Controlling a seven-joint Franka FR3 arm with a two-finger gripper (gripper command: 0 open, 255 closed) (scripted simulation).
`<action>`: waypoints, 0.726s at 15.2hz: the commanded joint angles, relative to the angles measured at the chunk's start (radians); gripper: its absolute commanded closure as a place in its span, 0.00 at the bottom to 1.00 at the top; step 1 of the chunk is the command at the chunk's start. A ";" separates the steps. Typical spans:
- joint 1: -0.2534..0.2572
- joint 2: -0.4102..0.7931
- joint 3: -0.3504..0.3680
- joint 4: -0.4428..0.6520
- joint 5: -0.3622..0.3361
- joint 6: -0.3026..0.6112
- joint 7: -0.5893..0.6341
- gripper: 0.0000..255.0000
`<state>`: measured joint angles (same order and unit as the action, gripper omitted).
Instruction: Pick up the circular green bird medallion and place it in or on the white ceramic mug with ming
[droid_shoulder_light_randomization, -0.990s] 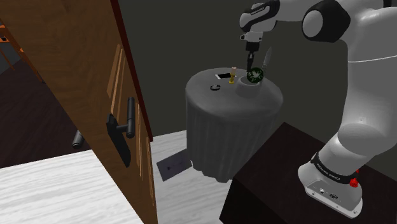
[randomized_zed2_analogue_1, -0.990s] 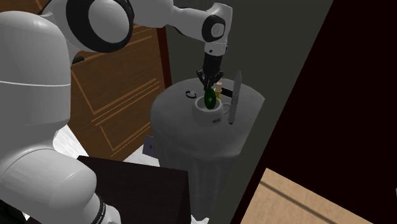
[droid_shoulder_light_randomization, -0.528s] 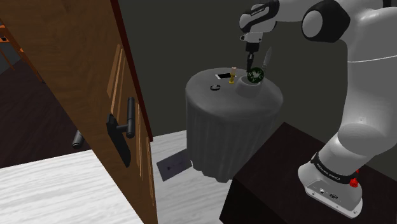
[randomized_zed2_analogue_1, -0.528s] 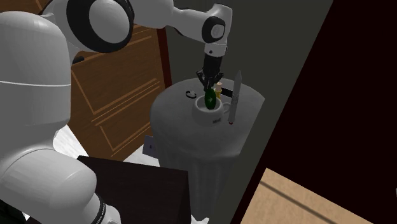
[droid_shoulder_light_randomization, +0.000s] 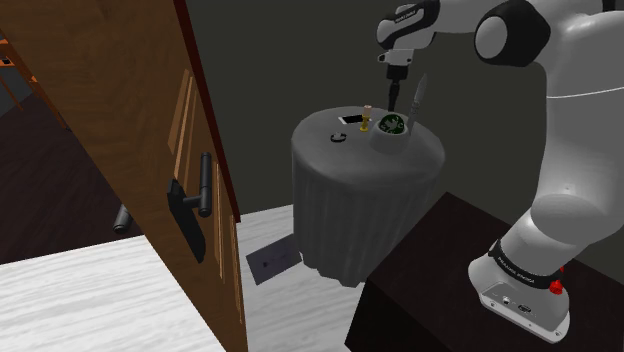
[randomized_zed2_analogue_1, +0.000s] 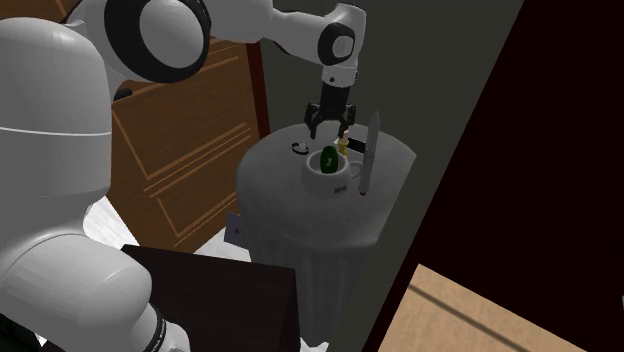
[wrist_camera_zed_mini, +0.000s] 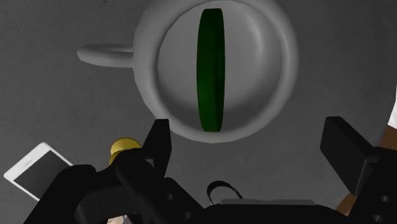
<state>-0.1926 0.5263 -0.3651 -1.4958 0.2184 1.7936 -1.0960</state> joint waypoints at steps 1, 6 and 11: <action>-0.006 0.000 -0.002 0.051 -0.003 -0.051 0.004 0.00; -0.015 0.004 -0.004 0.118 -0.004 -0.113 0.007 0.00; -0.015 0.005 -0.004 0.118 -0.004 -0.113 0.007 0.00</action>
